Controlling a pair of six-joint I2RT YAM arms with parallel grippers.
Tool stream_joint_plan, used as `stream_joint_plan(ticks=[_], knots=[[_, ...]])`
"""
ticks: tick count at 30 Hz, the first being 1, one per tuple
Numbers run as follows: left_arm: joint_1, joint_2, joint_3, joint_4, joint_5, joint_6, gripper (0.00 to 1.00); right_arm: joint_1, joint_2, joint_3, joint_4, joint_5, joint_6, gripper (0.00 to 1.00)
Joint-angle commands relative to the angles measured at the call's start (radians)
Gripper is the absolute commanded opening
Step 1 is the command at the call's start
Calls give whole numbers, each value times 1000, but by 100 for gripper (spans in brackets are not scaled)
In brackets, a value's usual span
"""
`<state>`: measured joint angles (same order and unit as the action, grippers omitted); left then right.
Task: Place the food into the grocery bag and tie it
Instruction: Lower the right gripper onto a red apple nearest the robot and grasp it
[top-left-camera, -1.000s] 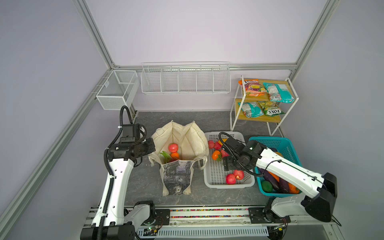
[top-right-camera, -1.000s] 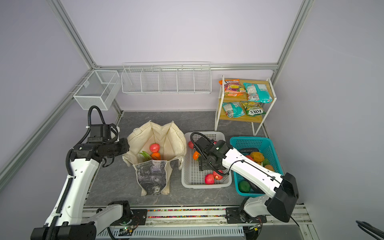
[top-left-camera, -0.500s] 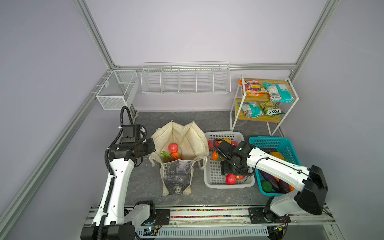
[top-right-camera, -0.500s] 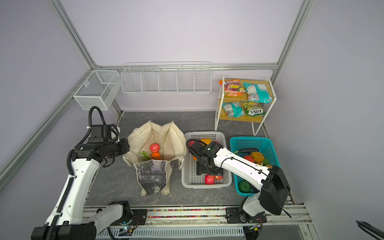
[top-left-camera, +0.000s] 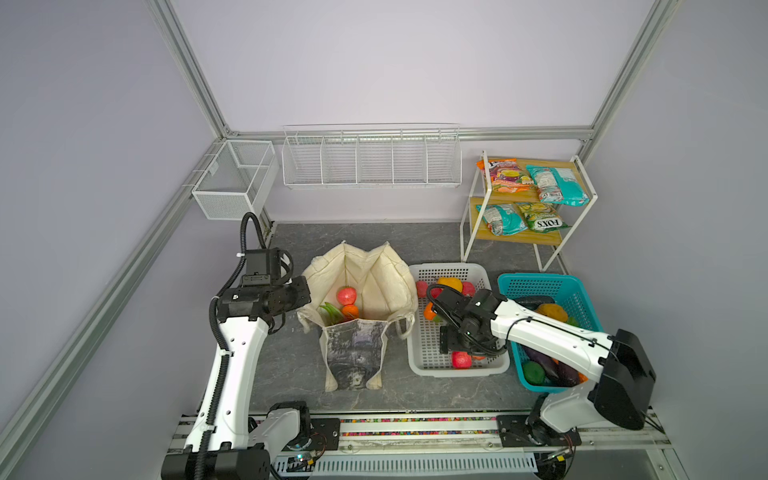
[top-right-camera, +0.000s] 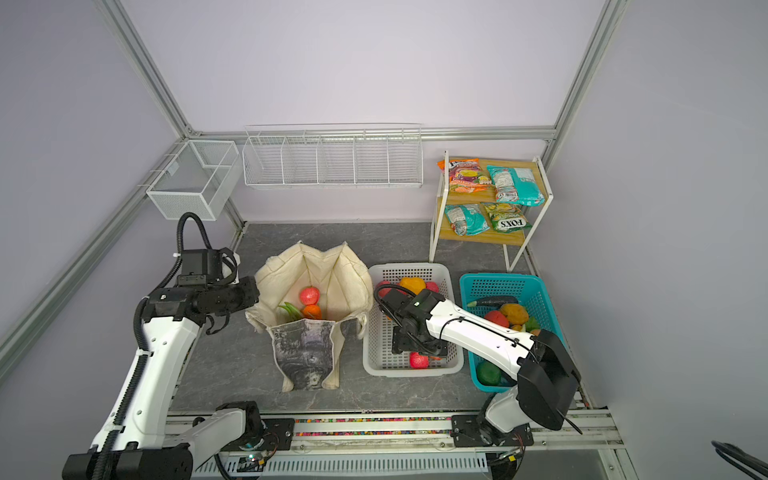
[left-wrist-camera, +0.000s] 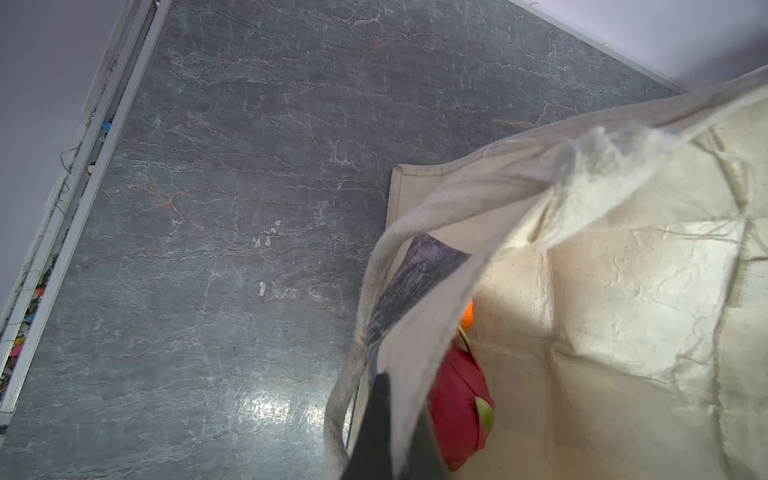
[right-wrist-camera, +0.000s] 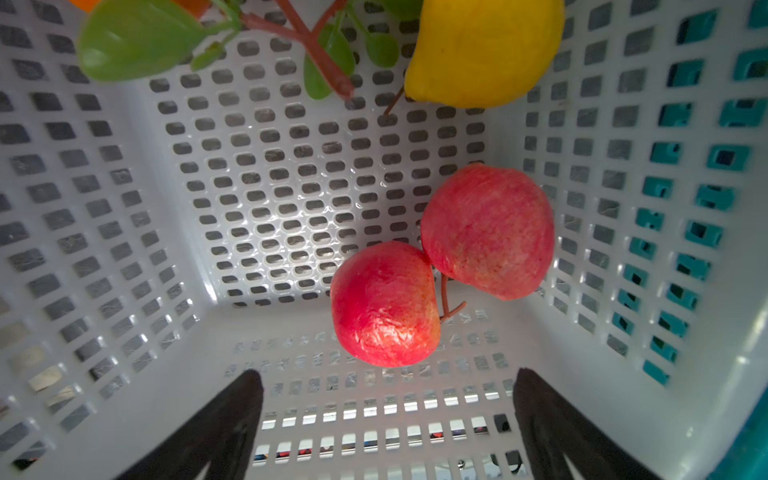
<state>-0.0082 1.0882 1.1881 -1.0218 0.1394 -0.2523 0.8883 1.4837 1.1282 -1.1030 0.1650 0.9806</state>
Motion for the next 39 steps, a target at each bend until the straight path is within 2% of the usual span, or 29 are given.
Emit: stream_joint_plan(ticks=[1, 24, 36, 39], knots=[[5, -11, -8, -6, 12, 7, 0, -9, -11, -33, 37, -23, 44, 99], [5, -7, 7, -14, 12, 8, 0, -46, 34, -111, 133, -74, 29, 85], [5, 2, 13, -10, 12, 10, 0, -68, 81, -116, 182, -93, 6, 85], [5, -1, 8, -6, 9, 10, 0, -68, 98, -104, 193, -104, 3, 80]])
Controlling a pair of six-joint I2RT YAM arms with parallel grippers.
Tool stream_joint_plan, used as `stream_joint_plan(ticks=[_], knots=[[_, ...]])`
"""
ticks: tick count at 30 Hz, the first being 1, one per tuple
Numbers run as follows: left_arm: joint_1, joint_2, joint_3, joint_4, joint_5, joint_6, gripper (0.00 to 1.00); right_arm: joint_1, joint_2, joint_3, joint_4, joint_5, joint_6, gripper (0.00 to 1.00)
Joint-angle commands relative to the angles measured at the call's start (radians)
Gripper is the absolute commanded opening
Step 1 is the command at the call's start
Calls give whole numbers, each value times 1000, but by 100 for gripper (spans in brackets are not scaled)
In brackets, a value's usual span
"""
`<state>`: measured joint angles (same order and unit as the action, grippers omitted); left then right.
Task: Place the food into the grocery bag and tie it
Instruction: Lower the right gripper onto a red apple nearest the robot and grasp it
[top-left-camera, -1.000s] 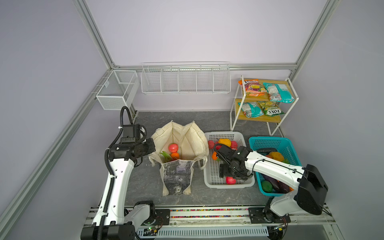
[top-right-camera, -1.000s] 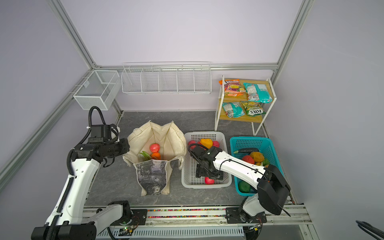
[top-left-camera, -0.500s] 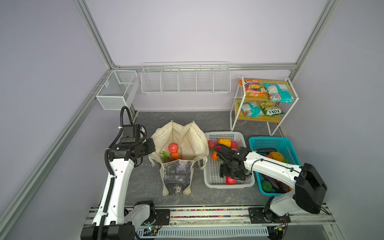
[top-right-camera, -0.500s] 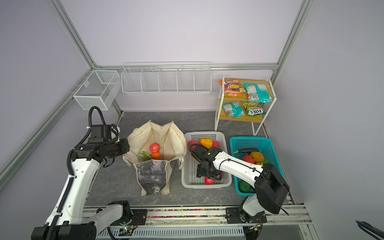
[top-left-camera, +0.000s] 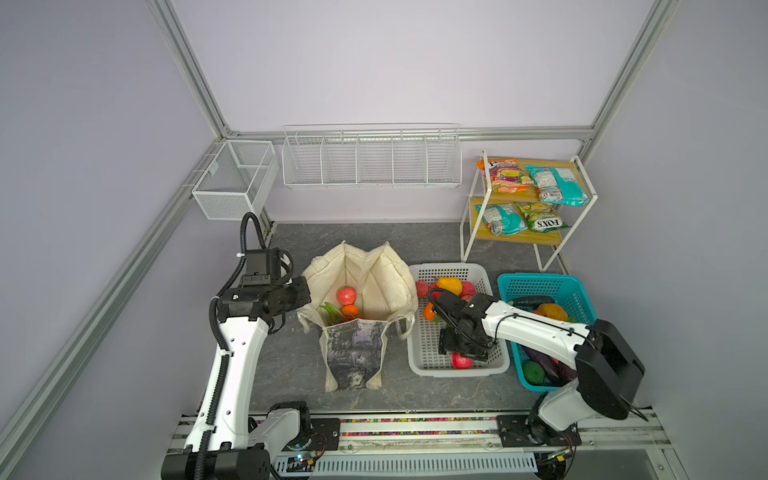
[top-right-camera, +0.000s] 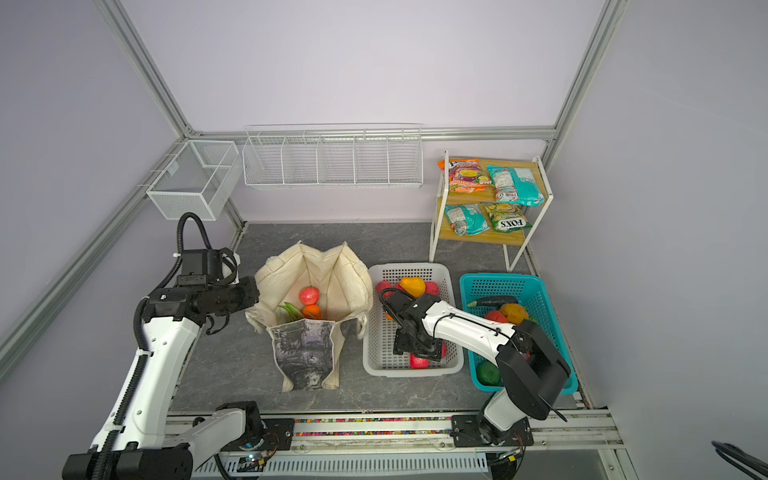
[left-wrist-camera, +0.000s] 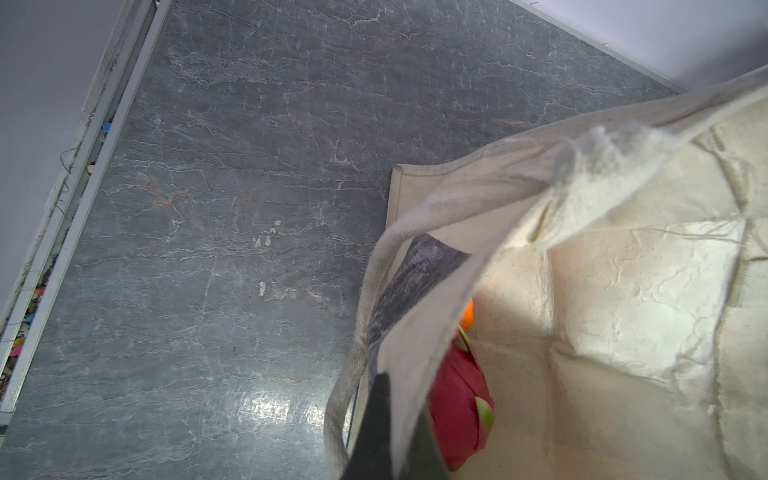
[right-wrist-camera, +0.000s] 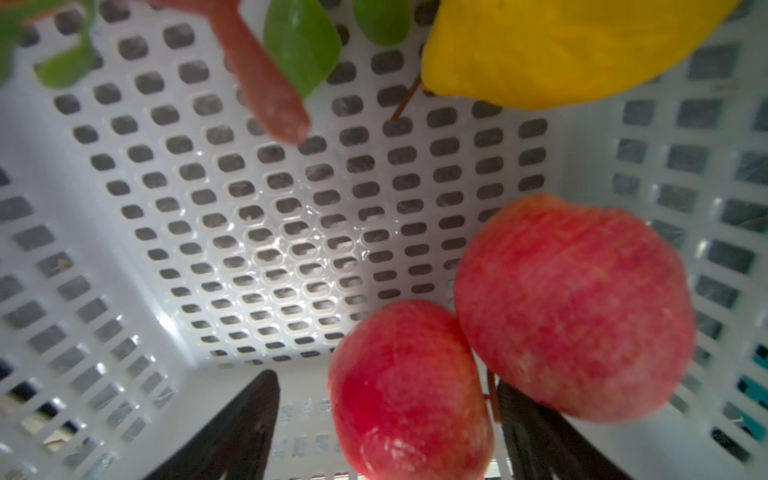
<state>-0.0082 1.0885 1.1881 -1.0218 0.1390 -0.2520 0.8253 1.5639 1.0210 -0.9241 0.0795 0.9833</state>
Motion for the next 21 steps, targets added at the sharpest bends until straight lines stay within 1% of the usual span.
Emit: stream_joint_plan(ticks=[1, 5, 6, 9, 11, 12, 14, 21], knots=[[5, -2, 7, -5, 9, 11, 0, -4, 22, 5, 22, -25, -1, 78], [5, -2, 5, -5, 9, 11, 0, -4, 41, 21, 34, -40, -9, 68], [5, -1, 5, -5, 7, 11, 0, -5, 47, 25, 36, -41, -12, 67], [4, 0, 5, -5, 5, 11, 0, -5, 58, 35, 31, -35, -16, 67], [5, 0, 5, -5, 5, 14, 0, -5, 66, 40, 25, -28, -14, 74], [5, 1, 5, -4, 4, 13, 0, -4, 69, 42, 21, -26, -14, 76], [5, 2, 7, -5, 4, 13, 0, -5, 77, 44, 19, -24, -16, 76], [5, 2, 7, -5, 2, 13, 0, -5, 79, 34, 24, -29, -21, 66]])
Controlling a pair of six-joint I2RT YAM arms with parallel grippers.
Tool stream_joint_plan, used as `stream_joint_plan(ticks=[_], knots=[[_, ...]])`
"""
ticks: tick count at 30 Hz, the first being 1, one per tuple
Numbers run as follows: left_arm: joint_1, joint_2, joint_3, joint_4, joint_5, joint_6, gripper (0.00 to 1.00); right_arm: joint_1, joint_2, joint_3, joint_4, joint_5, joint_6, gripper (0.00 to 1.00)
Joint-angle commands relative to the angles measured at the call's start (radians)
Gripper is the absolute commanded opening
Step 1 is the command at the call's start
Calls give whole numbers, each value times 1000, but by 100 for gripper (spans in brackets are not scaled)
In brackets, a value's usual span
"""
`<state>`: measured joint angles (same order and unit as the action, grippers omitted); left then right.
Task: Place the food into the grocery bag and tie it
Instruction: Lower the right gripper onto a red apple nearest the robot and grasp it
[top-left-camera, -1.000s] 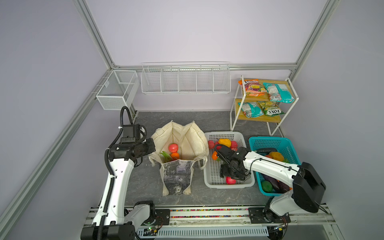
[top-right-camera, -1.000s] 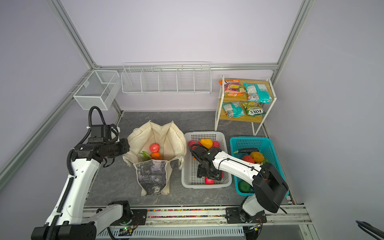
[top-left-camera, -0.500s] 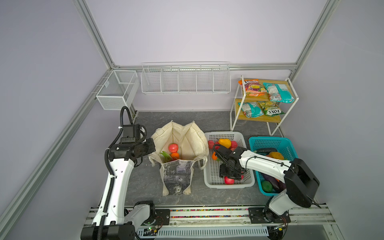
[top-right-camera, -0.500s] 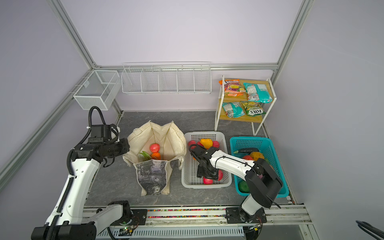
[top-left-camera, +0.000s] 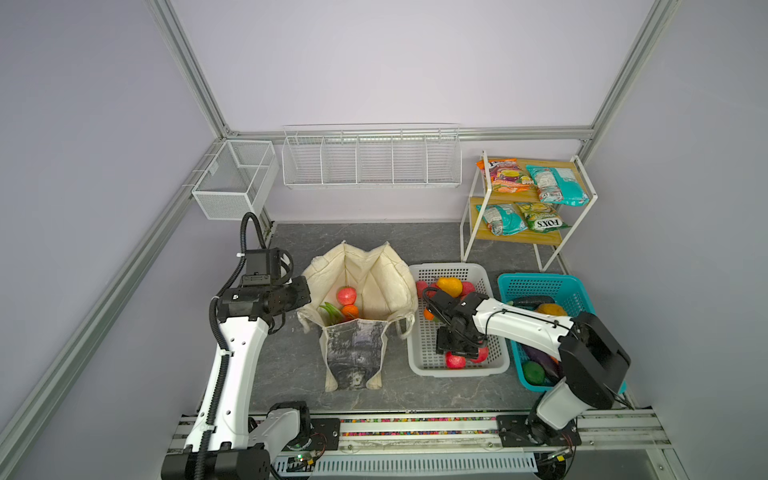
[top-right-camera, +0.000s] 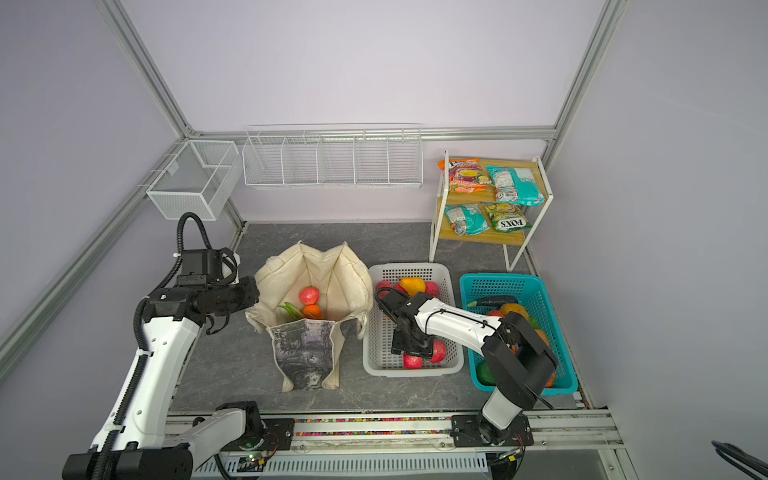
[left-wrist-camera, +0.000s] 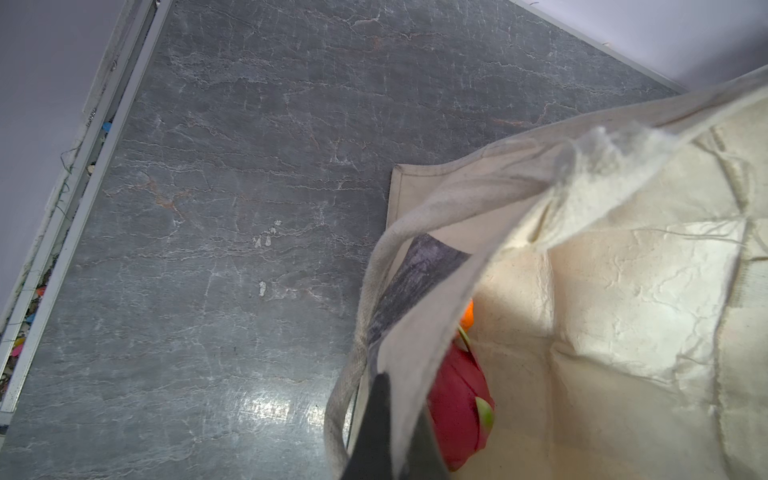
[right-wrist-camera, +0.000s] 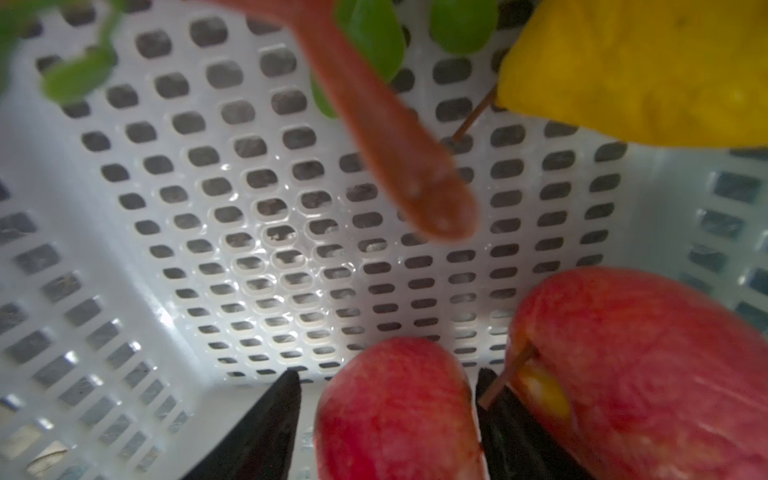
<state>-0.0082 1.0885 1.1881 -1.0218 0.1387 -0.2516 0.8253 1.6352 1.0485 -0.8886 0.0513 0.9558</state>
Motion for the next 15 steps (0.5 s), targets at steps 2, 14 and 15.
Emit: stream_joint_plan(ticks=[2, 14, 15], knots=[[5, 2, 5, -4, 2, 13, 0, -4, 8, 5, -9, -2, 6, 62], [5, 0, 8, -5, -1, 9, 0, -8, -23, 23, -19, 8, -6, 49], [5, 0, 10, -7, 0, 9, 0, -8, -26, 27, -23, 9, -8, 48]])
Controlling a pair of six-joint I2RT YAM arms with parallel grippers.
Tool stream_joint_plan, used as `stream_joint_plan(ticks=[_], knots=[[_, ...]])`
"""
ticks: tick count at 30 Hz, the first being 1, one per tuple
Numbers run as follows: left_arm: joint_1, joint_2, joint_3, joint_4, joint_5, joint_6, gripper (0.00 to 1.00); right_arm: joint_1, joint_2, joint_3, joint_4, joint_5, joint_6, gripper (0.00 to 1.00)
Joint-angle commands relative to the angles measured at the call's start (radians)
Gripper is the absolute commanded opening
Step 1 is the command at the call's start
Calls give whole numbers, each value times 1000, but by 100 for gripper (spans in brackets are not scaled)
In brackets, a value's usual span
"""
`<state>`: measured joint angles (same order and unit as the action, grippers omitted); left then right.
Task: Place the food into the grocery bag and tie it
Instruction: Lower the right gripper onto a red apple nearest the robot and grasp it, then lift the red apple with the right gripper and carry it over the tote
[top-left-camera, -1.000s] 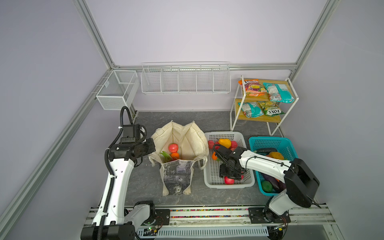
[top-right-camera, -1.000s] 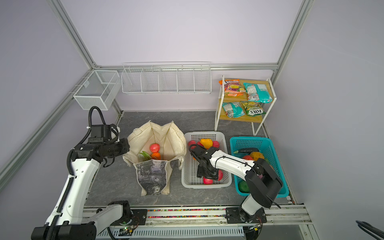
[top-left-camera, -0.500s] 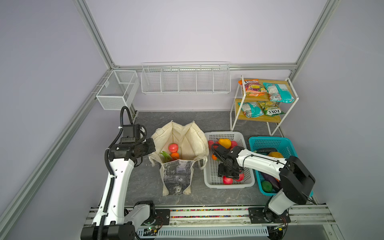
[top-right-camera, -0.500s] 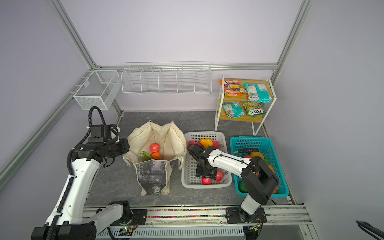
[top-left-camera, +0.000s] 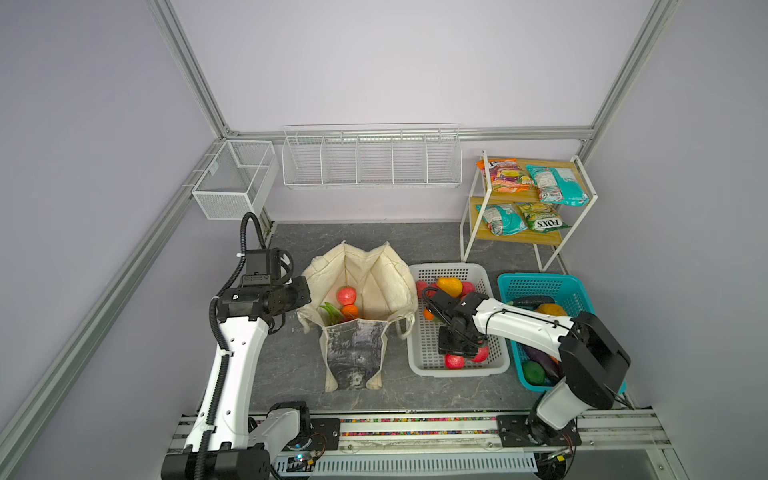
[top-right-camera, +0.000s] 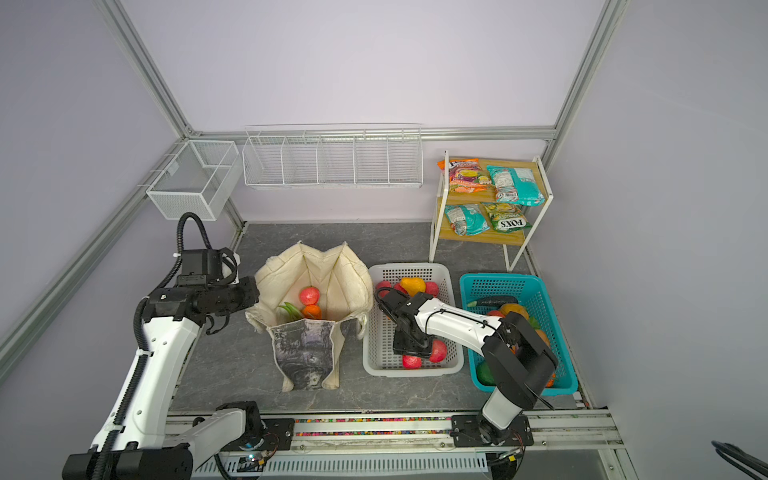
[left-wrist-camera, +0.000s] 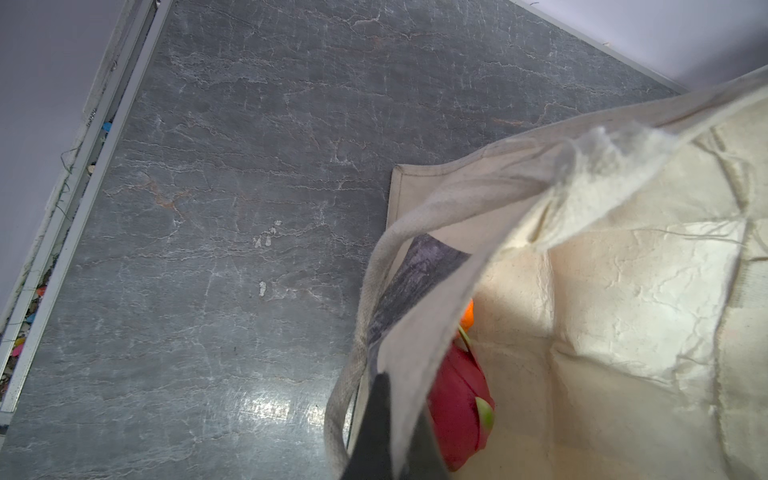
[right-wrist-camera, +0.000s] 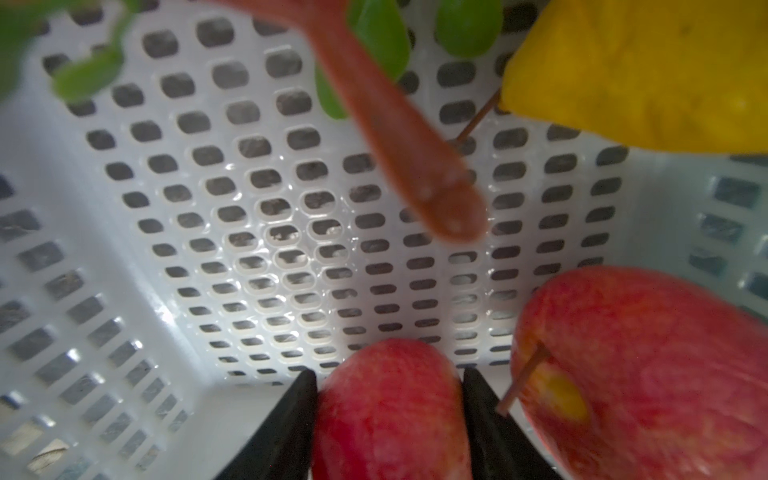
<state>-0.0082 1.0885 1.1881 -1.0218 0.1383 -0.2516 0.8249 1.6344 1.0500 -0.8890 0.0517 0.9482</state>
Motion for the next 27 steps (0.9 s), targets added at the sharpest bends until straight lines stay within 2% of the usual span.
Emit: stream_joint_plan(ticks=[1, 8, 16, 23, 27], knots=[[5, 0, 9, -6, 1, 9, 0, -7, -28, 30, -27, 10, -2, 48], [5, 0, 10, -7, 0, 9, 0, -19, -69, 79, -61, 41, -14, 47], [5, -2, 10, -6, 1, 10, 0, -73, -146, 202, -199, 93, -64, 47], [4, -1, 13, -5, 10, 8, 0, -146, -183, 497, -268, 124, -181, 47], [4, -1, 18, -5, 19, 6, 0, -147, -150, 670, -183, 24, -223, 45]])
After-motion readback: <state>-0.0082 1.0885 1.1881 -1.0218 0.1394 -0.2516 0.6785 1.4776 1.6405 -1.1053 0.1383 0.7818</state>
